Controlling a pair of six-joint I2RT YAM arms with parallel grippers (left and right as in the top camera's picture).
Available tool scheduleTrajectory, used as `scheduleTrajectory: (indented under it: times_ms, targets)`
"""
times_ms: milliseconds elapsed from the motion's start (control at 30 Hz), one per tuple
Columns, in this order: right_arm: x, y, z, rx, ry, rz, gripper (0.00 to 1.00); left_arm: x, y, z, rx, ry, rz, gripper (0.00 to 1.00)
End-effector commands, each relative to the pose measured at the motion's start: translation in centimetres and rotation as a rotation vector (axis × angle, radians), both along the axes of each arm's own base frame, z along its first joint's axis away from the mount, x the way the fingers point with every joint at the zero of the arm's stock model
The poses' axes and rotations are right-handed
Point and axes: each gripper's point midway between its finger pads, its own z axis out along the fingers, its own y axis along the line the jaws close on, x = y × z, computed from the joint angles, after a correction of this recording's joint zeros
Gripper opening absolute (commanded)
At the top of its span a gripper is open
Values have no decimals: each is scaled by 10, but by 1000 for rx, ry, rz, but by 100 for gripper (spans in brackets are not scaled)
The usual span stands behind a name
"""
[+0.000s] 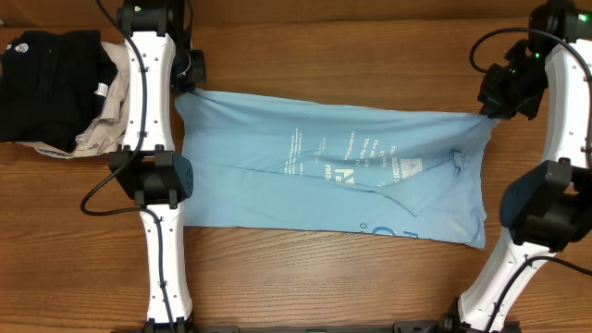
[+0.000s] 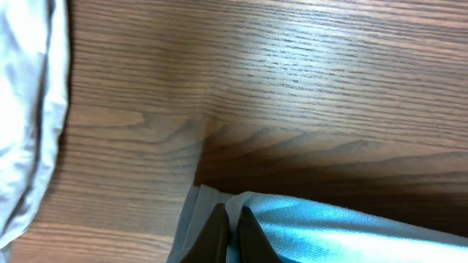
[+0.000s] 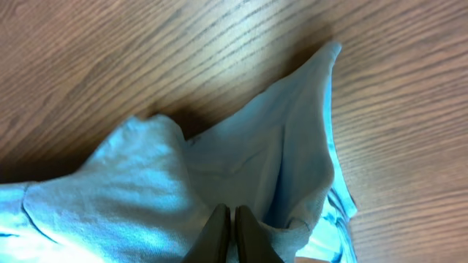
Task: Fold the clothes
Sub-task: 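Fold the T-shirt's top half down toward the bottom hem with both grippers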
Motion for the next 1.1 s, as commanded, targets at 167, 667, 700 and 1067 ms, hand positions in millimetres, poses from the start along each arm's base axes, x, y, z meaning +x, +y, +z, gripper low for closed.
scheduleTrajectory:
  times_ms: [167,667,700,1067]
  targets:
    - [-7,15,-7,9,21,23,4,-9,15,34,86,-36,-6,4]
    - [-20,27,45,-13,-142,41,4,-52,8,89,42,-49,-9,4]
    - [-23,27,42,-13,-142,41,4,-58,9,84,41,-20,-9,4]
    - [-70,37,-28,23,17,39,4,-114,9,32,42,250,-15,4]
